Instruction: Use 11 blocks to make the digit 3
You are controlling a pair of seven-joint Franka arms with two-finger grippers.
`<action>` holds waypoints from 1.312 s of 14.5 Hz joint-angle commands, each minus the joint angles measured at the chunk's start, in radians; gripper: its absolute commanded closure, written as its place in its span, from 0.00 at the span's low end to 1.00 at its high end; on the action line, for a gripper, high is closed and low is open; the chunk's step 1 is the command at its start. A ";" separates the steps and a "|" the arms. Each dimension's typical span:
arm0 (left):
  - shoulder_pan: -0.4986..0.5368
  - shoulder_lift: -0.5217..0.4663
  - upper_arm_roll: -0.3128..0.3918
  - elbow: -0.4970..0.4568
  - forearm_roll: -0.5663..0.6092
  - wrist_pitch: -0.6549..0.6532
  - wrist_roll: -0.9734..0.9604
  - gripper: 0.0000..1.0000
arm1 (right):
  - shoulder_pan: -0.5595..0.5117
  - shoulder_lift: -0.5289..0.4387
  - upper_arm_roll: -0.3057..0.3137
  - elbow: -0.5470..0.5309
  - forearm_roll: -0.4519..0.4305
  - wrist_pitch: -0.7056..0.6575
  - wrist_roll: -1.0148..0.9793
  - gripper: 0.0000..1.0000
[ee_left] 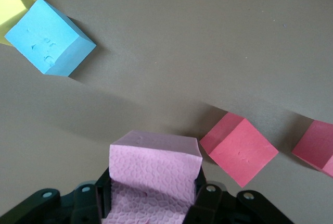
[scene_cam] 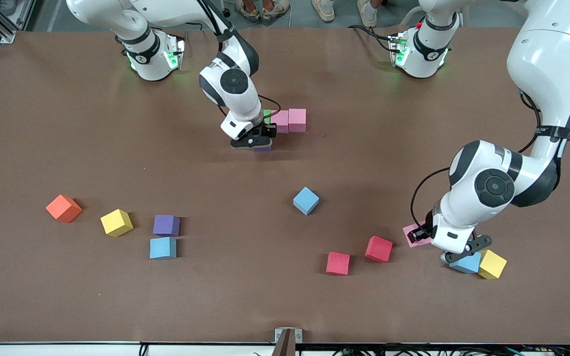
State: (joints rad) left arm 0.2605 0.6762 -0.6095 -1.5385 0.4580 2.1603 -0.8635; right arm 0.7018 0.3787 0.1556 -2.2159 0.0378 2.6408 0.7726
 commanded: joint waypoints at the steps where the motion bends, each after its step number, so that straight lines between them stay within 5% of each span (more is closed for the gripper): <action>1: 0.002 -0.021 -0.007 -0.003 -0.022 -0.024 -0.006 0.88 | 0.038 -0.018 -0.007 -0.053 0.031 0.018 0.016 0.69; 19: 0.008 -0.066 -0.012 -0.003 -0.044 -0.099 -0.009 0.88 | 0.050 -0.023 -0.008 -0.056 0.030 -0.033 0.045 0.69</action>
State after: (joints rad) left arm 0.2624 0.6285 -0.6141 -1.5343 0.4289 2.0790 -0.8699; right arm 0.7314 0.3716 0.1530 -2.2227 0.0391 2.6229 0.8075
